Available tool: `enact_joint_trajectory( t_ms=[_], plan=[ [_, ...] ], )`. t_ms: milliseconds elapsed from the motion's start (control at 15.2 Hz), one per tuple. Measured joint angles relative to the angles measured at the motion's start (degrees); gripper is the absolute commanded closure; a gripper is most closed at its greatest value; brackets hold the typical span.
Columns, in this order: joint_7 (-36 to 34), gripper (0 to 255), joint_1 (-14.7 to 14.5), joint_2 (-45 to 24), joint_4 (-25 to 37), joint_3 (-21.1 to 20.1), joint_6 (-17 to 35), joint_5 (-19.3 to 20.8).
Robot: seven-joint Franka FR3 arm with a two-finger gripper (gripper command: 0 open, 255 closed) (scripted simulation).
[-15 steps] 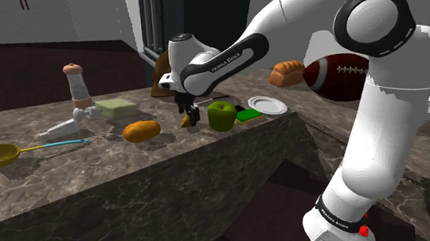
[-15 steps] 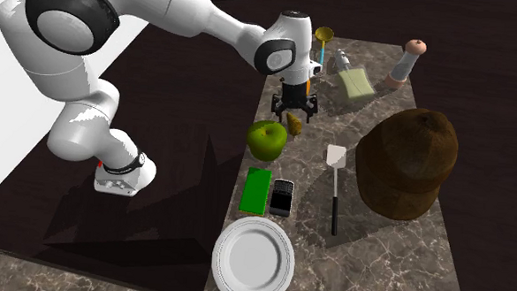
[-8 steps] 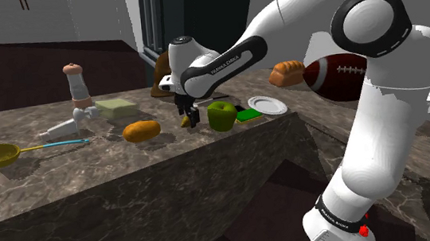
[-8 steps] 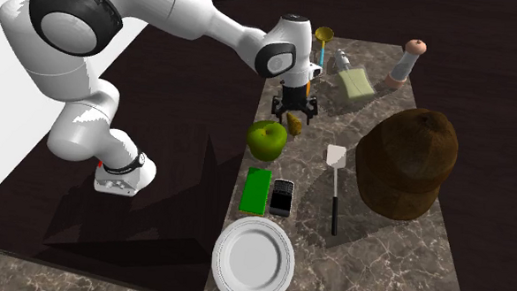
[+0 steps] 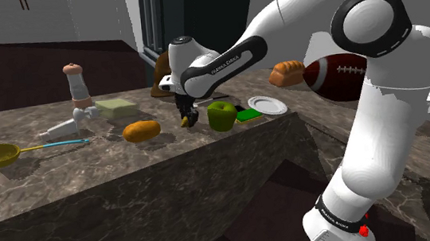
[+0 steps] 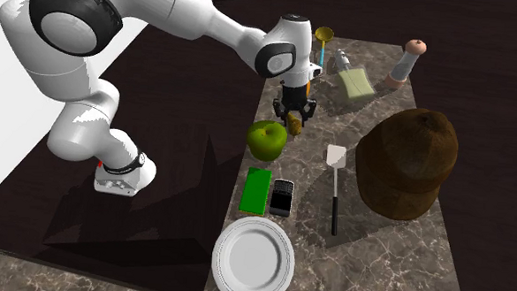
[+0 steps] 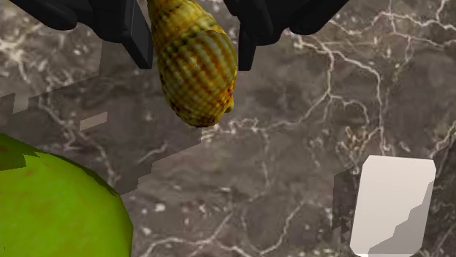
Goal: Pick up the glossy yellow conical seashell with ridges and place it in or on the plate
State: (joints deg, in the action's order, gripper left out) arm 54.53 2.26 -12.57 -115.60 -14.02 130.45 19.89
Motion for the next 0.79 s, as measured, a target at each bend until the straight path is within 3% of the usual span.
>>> enact_joint_trajectory(
  t_ms=[330, 792],
  plan=[
    [0.1, 255, 0.0, 0.2, 0.1, 0.0, -0.3, -0.1],
    [1.9, 255, 0.2, 2.6, 2.2, -0.5, -4.5, -1.9]
  ],
)
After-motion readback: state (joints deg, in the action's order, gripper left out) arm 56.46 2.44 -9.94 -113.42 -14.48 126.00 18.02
